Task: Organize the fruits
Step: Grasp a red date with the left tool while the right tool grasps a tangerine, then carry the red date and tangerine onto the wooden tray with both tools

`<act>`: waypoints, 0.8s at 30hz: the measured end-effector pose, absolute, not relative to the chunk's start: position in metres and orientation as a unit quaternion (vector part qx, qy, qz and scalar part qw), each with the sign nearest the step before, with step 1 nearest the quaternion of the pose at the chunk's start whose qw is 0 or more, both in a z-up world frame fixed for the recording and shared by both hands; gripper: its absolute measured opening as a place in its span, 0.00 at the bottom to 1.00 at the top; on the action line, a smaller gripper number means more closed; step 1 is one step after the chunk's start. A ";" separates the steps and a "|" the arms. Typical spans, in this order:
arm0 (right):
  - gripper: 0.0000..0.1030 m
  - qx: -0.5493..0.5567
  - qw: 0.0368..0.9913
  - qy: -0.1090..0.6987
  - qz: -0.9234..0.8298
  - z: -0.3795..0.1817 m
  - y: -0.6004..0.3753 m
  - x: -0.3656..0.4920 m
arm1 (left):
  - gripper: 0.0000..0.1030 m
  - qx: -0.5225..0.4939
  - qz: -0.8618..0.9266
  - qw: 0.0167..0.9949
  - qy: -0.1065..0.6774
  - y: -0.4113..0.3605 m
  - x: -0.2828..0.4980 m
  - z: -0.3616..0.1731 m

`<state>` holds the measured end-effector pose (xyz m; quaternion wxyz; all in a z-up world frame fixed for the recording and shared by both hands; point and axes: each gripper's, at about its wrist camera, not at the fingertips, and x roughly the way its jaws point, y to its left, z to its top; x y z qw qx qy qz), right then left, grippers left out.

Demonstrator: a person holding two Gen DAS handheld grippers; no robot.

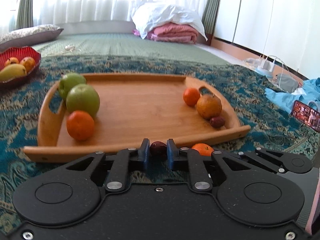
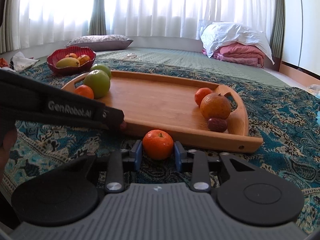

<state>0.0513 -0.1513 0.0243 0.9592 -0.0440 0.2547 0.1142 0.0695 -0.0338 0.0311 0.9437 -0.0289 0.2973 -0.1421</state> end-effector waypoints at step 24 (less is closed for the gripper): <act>0.36 -0.042 0.964 0.252 0.074 0.030 -0.176 0.045 | 0.20 -0.006 -0.146 0.930 0.338 -0.046 0.074 0.002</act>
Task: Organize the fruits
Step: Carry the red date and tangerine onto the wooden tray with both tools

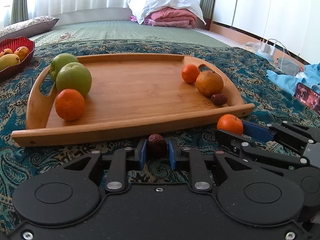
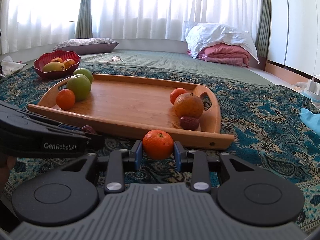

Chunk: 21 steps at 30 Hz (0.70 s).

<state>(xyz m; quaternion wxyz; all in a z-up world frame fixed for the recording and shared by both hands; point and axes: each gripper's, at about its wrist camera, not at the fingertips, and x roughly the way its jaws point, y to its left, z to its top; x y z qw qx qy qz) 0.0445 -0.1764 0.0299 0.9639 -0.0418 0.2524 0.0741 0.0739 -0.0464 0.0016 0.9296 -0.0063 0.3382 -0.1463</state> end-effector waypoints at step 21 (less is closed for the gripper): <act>0.36 -0.019 0.968 0.238 0.072 0.047 -0.179 0.061 | 0.19 0.008 -0.116 0.951 0.287 -0.040 0.080 0.046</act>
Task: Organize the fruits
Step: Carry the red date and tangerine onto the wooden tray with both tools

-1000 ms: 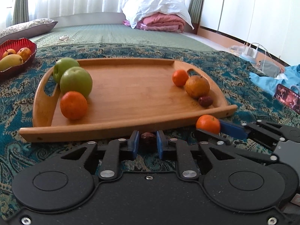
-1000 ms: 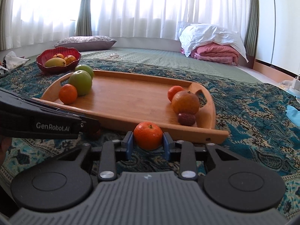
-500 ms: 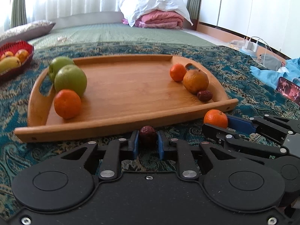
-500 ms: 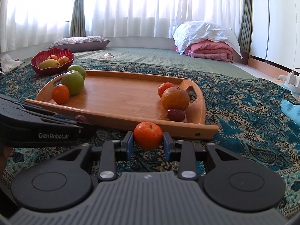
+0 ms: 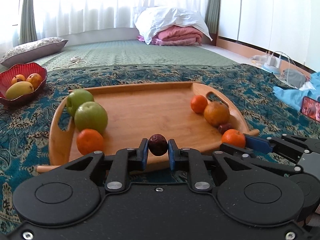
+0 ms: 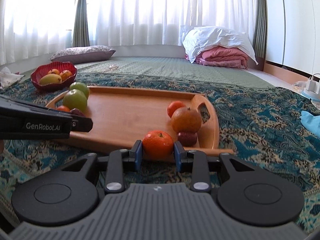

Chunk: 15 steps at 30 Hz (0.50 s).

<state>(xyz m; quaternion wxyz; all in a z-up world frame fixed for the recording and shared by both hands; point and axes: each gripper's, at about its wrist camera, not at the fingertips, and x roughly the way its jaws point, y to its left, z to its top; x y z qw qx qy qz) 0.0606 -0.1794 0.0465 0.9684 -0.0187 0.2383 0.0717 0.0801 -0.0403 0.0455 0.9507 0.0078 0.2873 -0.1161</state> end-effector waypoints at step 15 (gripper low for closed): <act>0.36 0.022 0.966 0.249 0.069 0.064 -0.182 0.116 | 0.19 -0.021 -0.085 0.950 0.298 -0.017 0.131 0.061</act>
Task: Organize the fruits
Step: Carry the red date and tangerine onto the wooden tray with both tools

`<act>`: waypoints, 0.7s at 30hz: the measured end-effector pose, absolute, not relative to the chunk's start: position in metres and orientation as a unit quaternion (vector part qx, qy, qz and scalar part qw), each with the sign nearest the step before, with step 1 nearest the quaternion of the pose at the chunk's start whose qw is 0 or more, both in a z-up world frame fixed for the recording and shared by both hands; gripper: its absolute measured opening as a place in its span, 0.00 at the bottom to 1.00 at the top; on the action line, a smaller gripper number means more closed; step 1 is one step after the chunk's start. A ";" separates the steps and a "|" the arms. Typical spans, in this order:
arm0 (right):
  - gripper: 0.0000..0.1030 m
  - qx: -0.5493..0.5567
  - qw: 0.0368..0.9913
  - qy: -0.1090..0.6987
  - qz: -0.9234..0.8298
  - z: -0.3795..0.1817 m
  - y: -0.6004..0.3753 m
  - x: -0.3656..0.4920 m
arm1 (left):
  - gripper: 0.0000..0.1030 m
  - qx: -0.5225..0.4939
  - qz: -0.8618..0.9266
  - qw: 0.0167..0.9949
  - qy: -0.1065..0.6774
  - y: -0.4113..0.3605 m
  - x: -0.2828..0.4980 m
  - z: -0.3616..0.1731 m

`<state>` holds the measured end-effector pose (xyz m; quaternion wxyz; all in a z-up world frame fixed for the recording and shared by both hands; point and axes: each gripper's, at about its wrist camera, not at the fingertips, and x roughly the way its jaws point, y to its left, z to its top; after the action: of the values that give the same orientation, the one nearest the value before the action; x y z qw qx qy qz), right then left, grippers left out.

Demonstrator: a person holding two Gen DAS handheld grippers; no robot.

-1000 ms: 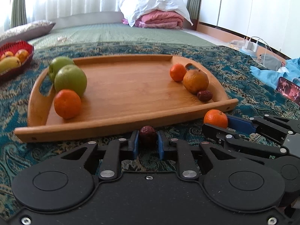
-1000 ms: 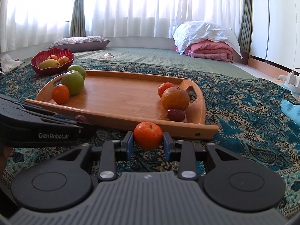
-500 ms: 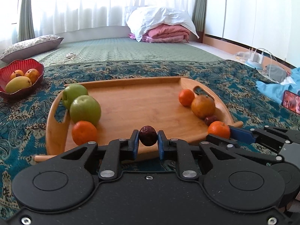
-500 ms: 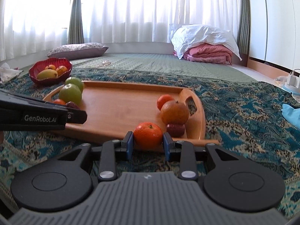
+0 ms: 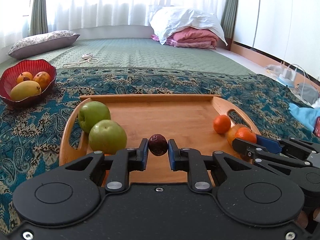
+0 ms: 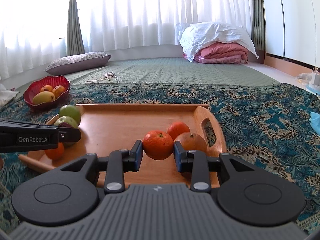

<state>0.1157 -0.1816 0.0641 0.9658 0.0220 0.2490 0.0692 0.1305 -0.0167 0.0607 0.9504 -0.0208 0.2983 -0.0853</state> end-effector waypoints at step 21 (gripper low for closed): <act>0.37 0.037 0.953 0.291 0.074 0.052 -0.170 0.168 | 0.19 0.006 -0.071 0.943 0.326 -0.021 0.177 0.037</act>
<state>0.1684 -0.1696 0.0524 0.9530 0.0367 0.2914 0.0740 0.1773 -0.0213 0.0371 0.9426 0.0057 0.3261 -0.0714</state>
